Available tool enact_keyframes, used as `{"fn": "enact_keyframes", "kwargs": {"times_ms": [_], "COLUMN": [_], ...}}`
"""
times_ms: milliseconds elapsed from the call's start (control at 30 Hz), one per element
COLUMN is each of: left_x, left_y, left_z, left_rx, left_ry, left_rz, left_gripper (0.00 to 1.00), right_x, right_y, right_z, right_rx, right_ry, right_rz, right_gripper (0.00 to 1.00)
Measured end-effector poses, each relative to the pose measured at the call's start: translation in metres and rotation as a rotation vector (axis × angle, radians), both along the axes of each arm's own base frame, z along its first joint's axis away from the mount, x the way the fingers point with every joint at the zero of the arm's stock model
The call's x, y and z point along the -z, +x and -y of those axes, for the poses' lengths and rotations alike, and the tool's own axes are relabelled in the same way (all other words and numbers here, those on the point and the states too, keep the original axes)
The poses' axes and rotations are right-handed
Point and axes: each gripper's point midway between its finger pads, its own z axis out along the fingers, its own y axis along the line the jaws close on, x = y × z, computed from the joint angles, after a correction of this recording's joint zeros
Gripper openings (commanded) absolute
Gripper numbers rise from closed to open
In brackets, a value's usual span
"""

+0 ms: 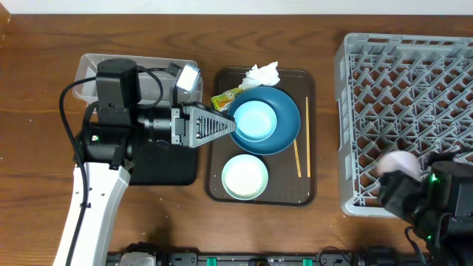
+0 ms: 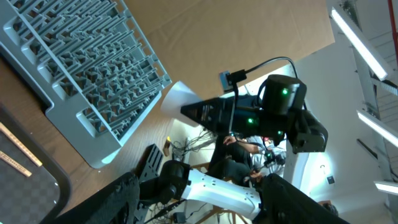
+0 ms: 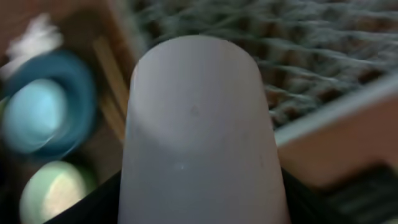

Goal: Sort waste into correct bins and load items into the dishwasher rack
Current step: 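Carry the pink cup with the right gripper into the dish rack, then release the cup in the rack and return the left arm to rest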

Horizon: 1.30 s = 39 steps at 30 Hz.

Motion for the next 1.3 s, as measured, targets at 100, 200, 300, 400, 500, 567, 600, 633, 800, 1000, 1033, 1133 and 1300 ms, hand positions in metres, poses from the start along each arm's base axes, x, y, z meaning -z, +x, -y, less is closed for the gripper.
{"fn": "enact_keyframes", "kwargs": {"times_ms": [100,200,300,400,500,567,600,633,800,1000,1033,1133,1300], "left_x": [0.0,0.0,0.0,0.0,0.0,0.0,0.0,0.0,0.0,0.0,0.0,0.0,0.0], "left_y": [0.0,0.0,0.0,0.0,0.0,0.0,0.0,0.0,0.0,0.0,0.0,0.0,0.0], "left_z": [0.0,0.0,0.0,0.0,0.0,0.0,0.0,0.0,0.0,0.0,0.0,0.0,0.0], "left_rx": [0.0,0.0,0.0,0.0,0.0,0.0,0.0,0.0,0.0,0.0,0.0,0.0,0.0], "left_ry": [0.0,0.0,0.0,0.0,0.0,0.0,0.0,0.0,0.0,0.0,0.0,0.0,0.0], "left_rz": [0.0,0.0,0.0,0.0,0.0,0.0,0.0,0.0,0.0,0.0,0.0,0.0,0.0], "left_gripper": [0.66,0.66,0.67,0.66,0.66,0.66,0.67,0.66,0.67,0.67,0.67,0.67,0.67], "right_x": [0.002,0.006,0.012,0.021,0.031,0.039,0.043,0.05,0.082,0.118,0.12,0.123,0.123], "right_y": [0.0,0.001,0.005,0.009,0.019,0.029,0.035,0.043,0.074,0.067,0.067,0.065,0.066], "right_z": [0.022,0.042,0.059,0.072,0.083,0.089,0.091,0.094,0.093,0.083,0.084,0.087,0.087], "right_rx": [0.127,0.223,0.296,0.349,0.372,0.372,0.369,0.359,0.272,0.206,0.203,0.202,0.19], "right_ry": [-0.058,-0.114,-0.161,-0.183,-0.19,-0.19,-0.187,-0.173,-0.072,0.066,0.07,0.07,0.069], "right_rz": [-0.023,-0.07,-0.132,-0.2,-0.257,-0.291,-0.302,-0.319,-0.375,-0.54,-0.551,-0.566,-0.563], "right_gripper": [0.55,0.56,0.56,0.56,0.57,0.59,0.6,0.61,0.62,0.75,0.78,0.89,0.94]}}
